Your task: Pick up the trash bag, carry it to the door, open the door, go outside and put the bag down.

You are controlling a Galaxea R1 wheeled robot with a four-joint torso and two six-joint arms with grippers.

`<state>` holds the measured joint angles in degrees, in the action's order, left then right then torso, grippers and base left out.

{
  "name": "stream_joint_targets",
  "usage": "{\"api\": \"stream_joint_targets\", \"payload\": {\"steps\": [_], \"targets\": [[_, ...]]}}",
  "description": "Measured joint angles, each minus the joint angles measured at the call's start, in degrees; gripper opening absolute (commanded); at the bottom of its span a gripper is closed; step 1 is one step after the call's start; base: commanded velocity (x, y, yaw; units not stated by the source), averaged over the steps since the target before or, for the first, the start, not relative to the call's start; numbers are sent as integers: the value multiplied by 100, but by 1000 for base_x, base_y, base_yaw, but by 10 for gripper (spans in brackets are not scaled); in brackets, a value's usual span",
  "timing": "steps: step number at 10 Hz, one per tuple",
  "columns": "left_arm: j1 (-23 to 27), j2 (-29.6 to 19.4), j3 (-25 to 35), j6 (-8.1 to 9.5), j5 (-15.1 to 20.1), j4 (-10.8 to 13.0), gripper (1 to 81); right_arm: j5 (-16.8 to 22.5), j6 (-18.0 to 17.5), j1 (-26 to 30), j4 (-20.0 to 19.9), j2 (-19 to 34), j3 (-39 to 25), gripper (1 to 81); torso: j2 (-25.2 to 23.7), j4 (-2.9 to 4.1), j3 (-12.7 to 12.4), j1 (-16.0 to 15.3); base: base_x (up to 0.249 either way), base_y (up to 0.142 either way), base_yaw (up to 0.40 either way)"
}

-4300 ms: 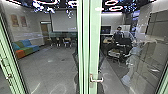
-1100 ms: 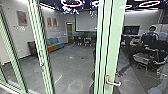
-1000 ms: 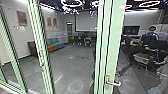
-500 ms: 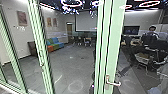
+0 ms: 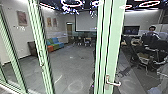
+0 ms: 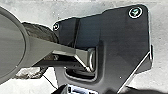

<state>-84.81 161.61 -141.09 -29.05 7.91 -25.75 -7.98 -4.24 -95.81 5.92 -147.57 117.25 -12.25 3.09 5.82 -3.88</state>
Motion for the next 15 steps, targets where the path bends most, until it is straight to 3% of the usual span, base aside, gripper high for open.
{"api": "stream_joint_targets", "payload": {"steps": [3,6,11,15], "targets": [[-2,38,-6,-2,-1,1,10,-15,-2,13,-12,258,-595,811,0,0,0,0,0,0,0],[-11,74,-6,-5,-4,1,10,-33,0,71,-12,1061,-1996,811,0,0,0,0,0,0,0],[-63,208,-129,-52,-9,4,10,-52,0,356,-119,2400,-3732,811,0,0,0,0,0,0,0],[-63,305,-362,-63,-11,1,10,13,-5,1089,-430,3491,-5023,811,0,0,50,0,0,0,0]]}}
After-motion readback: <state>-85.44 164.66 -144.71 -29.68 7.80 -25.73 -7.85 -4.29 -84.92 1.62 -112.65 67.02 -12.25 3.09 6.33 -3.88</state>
